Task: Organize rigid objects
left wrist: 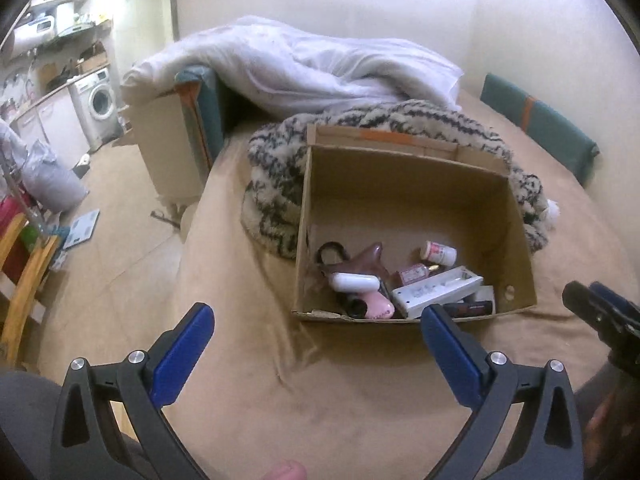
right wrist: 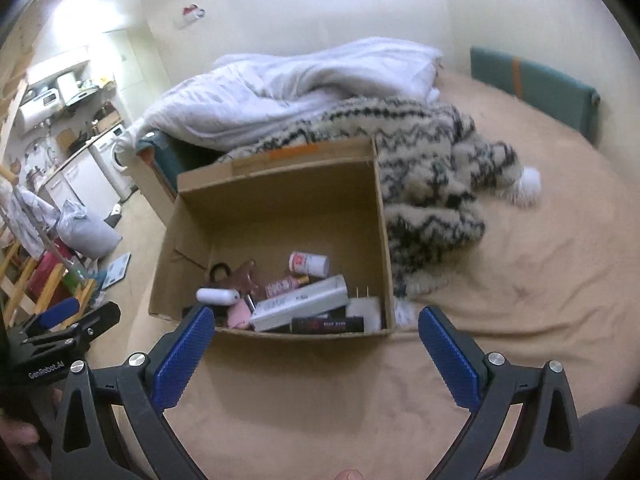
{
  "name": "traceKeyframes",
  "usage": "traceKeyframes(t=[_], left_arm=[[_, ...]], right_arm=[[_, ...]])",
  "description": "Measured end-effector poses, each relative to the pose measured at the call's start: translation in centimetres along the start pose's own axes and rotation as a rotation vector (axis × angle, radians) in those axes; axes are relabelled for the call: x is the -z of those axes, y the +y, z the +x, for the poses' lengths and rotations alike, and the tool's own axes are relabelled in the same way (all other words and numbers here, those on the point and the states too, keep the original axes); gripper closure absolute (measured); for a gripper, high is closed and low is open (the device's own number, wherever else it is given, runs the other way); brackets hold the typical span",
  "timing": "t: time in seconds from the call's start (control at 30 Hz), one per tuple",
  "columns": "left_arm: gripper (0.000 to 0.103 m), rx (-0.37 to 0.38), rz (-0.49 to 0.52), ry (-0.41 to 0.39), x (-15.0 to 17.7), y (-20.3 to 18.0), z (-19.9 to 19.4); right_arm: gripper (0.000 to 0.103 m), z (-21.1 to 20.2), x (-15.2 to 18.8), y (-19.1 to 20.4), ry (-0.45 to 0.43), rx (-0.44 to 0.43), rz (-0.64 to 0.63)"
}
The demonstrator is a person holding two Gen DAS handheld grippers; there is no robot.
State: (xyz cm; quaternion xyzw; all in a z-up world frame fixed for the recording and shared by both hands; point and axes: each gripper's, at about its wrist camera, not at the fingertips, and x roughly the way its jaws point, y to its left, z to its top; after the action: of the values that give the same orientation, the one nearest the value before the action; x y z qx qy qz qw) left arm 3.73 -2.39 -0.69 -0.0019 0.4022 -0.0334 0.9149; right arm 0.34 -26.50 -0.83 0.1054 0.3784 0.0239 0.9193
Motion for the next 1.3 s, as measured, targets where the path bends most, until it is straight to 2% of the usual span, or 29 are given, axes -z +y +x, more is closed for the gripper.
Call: traceKeyframes(t=[0.23,1.3], left_arm=[[0.0,-0.003,-0.018,0.045,-0.2,0.1,1.9],[0.0,0.006,-0.022,0.037,0.2,0.1,1.4]], right_arm=[[0.0,1.5,0.0,-0.1,0.025,0.011,0.005],[0.0,1.3,-0.1,-0.2,0.02,0.025,0.002]])
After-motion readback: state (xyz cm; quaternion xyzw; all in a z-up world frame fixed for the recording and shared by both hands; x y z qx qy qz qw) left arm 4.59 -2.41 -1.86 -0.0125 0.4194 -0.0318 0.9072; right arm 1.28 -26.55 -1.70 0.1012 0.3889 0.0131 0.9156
